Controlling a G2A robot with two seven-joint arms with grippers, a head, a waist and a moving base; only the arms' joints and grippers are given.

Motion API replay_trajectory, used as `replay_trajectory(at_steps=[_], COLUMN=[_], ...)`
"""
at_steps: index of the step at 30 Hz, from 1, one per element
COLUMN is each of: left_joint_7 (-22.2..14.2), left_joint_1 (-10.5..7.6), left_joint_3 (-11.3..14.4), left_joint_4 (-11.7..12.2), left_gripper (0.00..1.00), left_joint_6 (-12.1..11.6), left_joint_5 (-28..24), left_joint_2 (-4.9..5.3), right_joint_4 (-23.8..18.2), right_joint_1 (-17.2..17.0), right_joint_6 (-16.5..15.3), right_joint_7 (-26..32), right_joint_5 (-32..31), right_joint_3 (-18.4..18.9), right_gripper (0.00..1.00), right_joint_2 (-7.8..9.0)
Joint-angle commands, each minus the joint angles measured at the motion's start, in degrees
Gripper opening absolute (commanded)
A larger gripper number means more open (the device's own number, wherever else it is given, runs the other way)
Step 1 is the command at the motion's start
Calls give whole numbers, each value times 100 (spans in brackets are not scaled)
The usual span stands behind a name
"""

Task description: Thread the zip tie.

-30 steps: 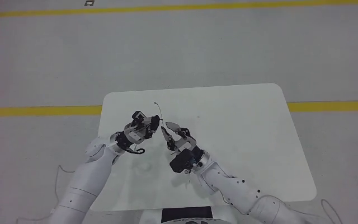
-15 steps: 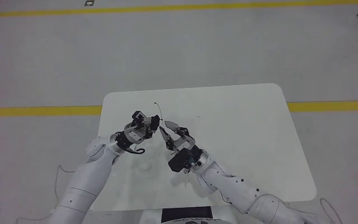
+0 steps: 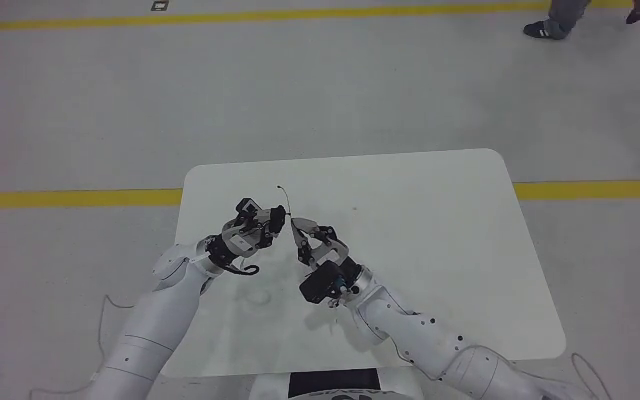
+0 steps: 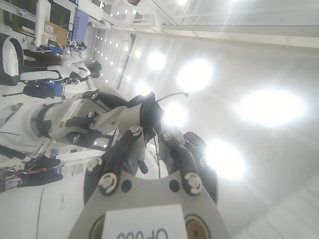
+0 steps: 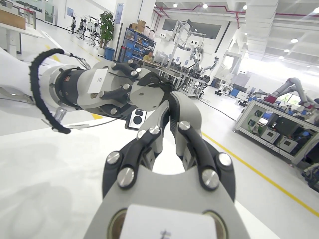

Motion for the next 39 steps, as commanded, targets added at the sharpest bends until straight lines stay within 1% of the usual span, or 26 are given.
replay_trajectory(at_steps=[1,17,39], left_joint_7=[0,0,0], left_joint_1=[0,0,0], left_joint_3=[0,0,0], left_joint_4=[0,0,0], left_gripper=[0,0,0], left_joint_6=[0,0,0], left_joint_5=[0,0,0], left_joint_2=[0,0,0], right_joint_4=[2,0,-22], right_joint_1=[-22,-291,-391], right_joint_6=[0,0,0], right_joint_7=[10,-30,19], right_joint_5=[0,0,0], right_joint_3=[30,380,487], right_gripper=[0,0,0], right_joint_2=[-2,13,36])
